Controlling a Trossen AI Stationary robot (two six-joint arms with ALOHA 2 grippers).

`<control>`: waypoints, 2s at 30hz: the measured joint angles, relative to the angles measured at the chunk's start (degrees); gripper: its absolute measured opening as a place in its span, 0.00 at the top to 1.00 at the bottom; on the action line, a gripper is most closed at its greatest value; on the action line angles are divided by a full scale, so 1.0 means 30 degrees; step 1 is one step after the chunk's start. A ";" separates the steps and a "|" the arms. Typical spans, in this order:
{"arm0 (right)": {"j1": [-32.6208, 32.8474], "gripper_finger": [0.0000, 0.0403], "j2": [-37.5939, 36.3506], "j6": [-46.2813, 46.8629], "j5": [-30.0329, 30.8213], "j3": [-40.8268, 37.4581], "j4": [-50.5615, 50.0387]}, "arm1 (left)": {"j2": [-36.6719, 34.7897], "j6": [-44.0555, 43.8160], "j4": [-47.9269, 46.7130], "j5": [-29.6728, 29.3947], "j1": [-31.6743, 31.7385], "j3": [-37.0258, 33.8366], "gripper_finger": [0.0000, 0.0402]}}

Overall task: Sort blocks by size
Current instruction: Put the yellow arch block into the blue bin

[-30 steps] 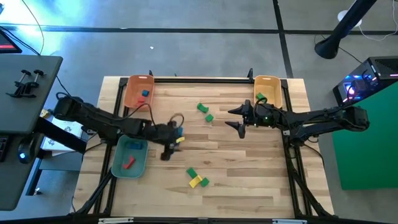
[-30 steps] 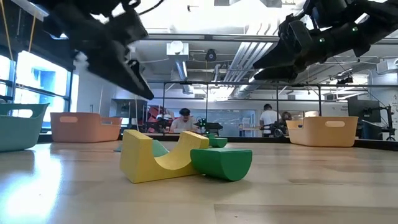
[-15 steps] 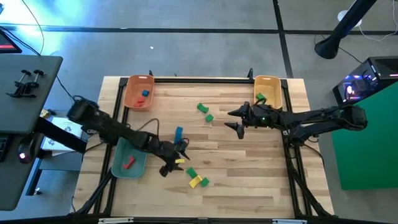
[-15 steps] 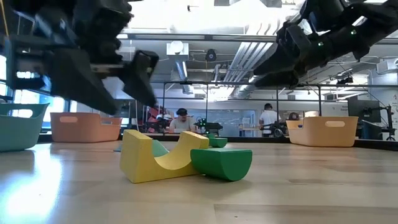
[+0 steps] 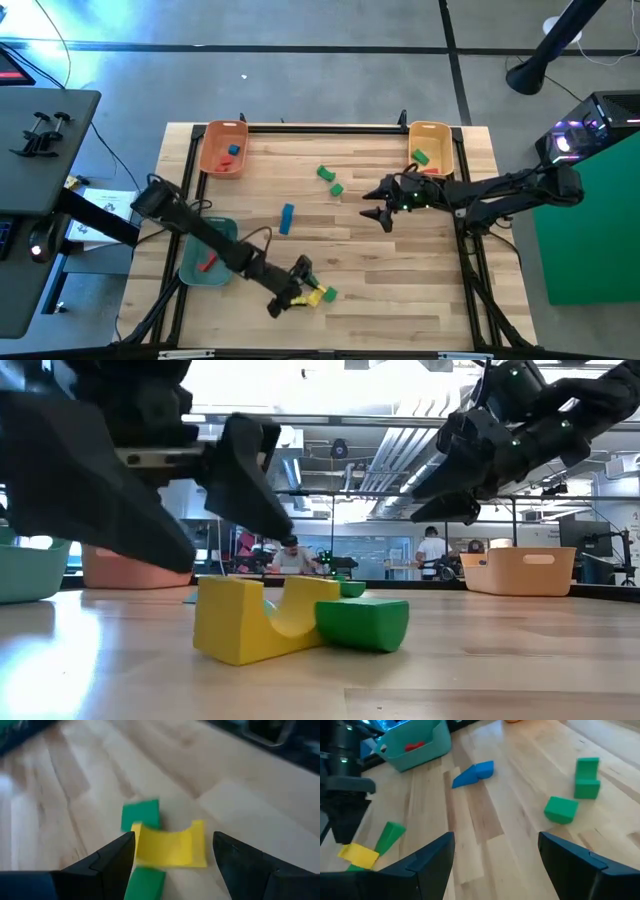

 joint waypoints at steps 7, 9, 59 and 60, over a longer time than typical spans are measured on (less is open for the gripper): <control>0.1390 0.30 0.0000 -0.0910 -0.0101 0.0000 -0.0423 | 0.2158 -0.3159 0.0009 -0.0606 -0.0094 0.1579 0.37; 0.1698 0.30 0.0000 -0.1008 -0.0082 0.0000 -0.0410 | 0.2681 -0.3894 -0.0098 -0.0568 -0.0213 0.1953 0.38; 0.2440 0.30 0.0000 -0.4749 0.0427 0.0000 0.0084 | 0.3067 -3.1633 -3.0375 0.4169 -0.1952 1.4772 0.90; 0.2440 0.30 0.0000 -0.4949 0.0430 0.0000 0.0200 | 0.3067 -3.3299 -3.0387 0.4811 -0.2322 1.4772 0.88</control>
